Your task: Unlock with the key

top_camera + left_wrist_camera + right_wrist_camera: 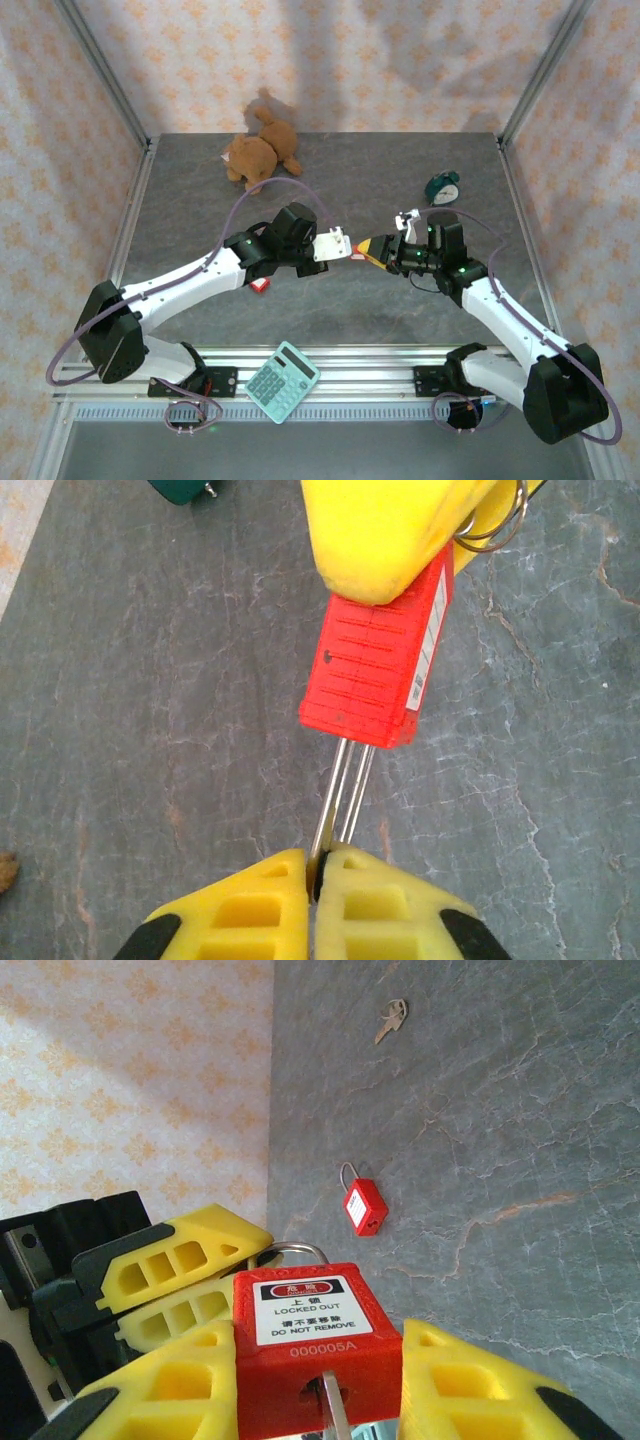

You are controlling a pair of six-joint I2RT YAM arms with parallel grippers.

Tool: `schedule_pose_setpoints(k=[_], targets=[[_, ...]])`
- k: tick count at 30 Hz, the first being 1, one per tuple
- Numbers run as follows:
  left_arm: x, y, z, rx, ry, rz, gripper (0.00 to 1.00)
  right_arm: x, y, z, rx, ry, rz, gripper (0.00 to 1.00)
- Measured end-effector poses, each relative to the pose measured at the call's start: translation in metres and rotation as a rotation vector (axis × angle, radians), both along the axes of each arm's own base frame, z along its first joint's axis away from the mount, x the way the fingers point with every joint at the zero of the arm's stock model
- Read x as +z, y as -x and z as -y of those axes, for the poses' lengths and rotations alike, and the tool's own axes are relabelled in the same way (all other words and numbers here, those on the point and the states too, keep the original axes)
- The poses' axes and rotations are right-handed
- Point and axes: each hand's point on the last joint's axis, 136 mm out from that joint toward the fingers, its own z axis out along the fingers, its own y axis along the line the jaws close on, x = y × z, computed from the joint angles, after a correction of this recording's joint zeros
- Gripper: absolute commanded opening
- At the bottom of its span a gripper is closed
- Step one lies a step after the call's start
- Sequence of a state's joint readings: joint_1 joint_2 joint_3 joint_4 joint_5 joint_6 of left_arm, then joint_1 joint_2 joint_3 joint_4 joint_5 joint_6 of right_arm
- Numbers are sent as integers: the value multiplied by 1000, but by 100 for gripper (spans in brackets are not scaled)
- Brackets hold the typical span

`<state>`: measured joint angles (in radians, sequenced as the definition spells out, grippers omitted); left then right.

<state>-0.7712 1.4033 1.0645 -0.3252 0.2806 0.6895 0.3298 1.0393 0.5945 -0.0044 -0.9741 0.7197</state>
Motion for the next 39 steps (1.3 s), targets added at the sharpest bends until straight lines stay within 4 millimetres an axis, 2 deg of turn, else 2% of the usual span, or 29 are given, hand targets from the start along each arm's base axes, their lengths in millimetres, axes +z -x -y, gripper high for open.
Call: schedule_pose_setpoints(k=[3, 16, 29, 30, 31, 34, 35, 37, 39], targets=[[0, 0, 0, 0, 0, 0, 0, 0, 0, 0, -2, 1, 0, 29], [-1, -1, -3, -2, -19, 11, 0, -2, -1, 1, -8, 5, -1, 28], [-1, -2, -19, 23, -51, 32, 1, -1, 1, 1, -8, 2, 8, 28], [-1, -2, -19, 22, -54, 34, 3, 0, 1, 1, -7, 1, 10, 27], [-2, -2, -19, 21, -55, 35, 10, 0, 1, 1, -6, 0, 11, 27], [-3, -4, -22, 34, -69, 41, 45, 0, 0, 1, -8, 0, 11, 27], [-4, -6, -26, 48, -79, 42, 52, -1, 0, 2, -11, 1, 11, 27], [-6, -6, -30, 61, -91, 33, 63, -1, -1, 2, -15, 2, 11, 27], [-5, -5, -31, 65, -98, 23, 67, -1, -1, 3, -14, 3, 10, 27]])
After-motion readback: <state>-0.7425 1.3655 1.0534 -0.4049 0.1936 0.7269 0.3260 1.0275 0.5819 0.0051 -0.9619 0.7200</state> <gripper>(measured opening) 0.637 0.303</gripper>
